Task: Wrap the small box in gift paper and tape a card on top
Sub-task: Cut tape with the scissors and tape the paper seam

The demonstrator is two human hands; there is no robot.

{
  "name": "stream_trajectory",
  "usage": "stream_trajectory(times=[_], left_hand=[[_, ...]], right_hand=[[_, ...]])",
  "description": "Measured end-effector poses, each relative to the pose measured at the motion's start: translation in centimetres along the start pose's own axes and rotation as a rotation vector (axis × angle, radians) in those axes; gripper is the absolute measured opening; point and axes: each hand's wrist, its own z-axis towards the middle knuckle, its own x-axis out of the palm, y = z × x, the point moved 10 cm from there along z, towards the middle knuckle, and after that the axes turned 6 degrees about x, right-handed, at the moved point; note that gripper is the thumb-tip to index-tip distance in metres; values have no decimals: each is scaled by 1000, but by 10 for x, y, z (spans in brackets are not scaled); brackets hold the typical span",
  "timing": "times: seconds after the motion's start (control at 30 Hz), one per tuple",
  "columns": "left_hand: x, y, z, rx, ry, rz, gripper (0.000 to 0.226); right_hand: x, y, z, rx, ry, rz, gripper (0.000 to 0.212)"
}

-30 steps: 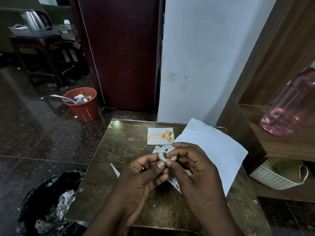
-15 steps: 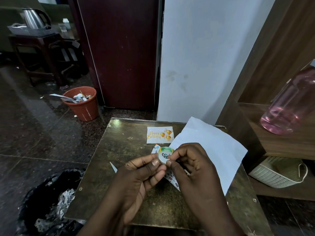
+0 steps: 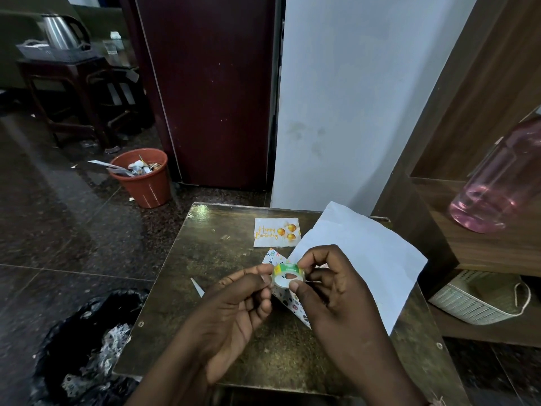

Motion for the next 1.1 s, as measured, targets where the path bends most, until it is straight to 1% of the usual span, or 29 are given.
stream_trajectory(times=[0.07,0.17,0.27,0.43,0.53,0.6,0.67,0.8,0.9,1.0,1.1], left_hand=[[-3,-7,2,18,-1,-39,22],[-7,-16,3,36,12,-58,18],[-7,-15,2,29,14,-67,24],[-2,-14,1,1,29,-186,28],[1,-18,1,-3,56,-217,42],[3,-20,0,30,74,-201,46],[9,-21,-2,62,101,-185,42],[16,-21,-9,106,135,-118,40],[14,-21,-7,130,142,-48,43],[9,-29,-1,202,130,-41,50],[5,-38,2,253,156,51,56]], right_hand=[[-3,-1,0,-7,-16,-56,33],[-3,-4,0,1,-4,-76,36],[4,2,-2,-57,2,-143,37],[8,7,-3,-85,-15,-157,25],[7,8,-3,-74,-38,-128,23],[10,10,-4,-76,-39,-141,21],[16,10,-6,-84,-28,-187,22],[36,9,-10,-125,54,-322,20],[42,11,-12,-147,101,-341,14],[31,15,-10,-140,65,-307,7],[12,14,-7,-103,-22,-306,13]])
